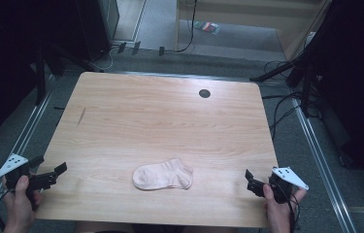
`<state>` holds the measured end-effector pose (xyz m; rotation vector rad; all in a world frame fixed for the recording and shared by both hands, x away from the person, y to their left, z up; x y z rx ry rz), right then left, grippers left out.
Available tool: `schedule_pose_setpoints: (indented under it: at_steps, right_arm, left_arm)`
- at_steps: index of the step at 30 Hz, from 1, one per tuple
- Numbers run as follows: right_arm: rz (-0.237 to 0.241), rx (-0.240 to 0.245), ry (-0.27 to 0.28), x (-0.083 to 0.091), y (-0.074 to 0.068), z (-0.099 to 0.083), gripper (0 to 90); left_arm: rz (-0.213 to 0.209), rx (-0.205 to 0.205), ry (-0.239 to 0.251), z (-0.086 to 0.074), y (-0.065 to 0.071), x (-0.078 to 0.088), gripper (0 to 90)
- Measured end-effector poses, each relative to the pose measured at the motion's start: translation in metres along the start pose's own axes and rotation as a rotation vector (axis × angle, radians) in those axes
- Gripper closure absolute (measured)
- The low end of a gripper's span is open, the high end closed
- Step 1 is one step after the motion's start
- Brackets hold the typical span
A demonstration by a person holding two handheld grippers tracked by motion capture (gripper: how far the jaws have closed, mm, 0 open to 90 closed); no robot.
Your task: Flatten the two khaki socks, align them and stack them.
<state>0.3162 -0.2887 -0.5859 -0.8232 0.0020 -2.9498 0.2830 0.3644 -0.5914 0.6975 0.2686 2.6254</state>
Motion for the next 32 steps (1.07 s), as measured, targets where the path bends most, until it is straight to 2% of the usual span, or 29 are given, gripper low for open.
schedule_pose_setpoints:
  at_steps: [5,8,9,14,18,21,32]
  right_arm:
    - [-0.035,-0.022,-0.005,0.005,0.023,-0.007,0.0]
    - [-0.050,-0.045,-0.014,0.007,0.033,-0.015,0.0]
    - [-0.041,-0.061,-0.014,0.008,0.034,-0.017,0.0]
    - [-0.027,-0.070,0.008,0.010,0.032,-0.017,0.0]
    - [-0.032,-0.074,-0.001,0.007,0.032,-0.017,0.0]
    - [-0.025,-0.089,-0.008,0.007,0.032,-0.017,0.0]
    - [-0.032,-0.074,-0.019,0.004,0.032,-0.018,0.0]
  left_arm:
    - [0.008,0.002,0.010,-0.002,-0.006,0.008,0.0]
    - [-0.005,-0.007,0.033,0.000,-0.005,0.011,0.0]
    - [-0.008,-0.009,0.035,0.000,-0.004,0.010,0.0]
    - [-0.010,-0.024,0.007,-0.005,-0.001,0.002,0.0]
    - [-0.002,-0.048,-0.012,-0.007,0.001,-0.002,0.0]
    - [-0.002,-0.043,-0.008,-0.007,0.001,-0.002,0.0]
    - [0.010,-0.051,-0.023,-0.009,0.001,-0.005,0.0]
Point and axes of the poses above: each handheld gripper's, and its own axes: x roughly backward along the jaws, z roughly out of its top, y roughly to its right, the point moved 10 cm from there along -x, roughly forward along the jaws, and after that the axes turned 7 degrees about -z, right-handed, at the moved point
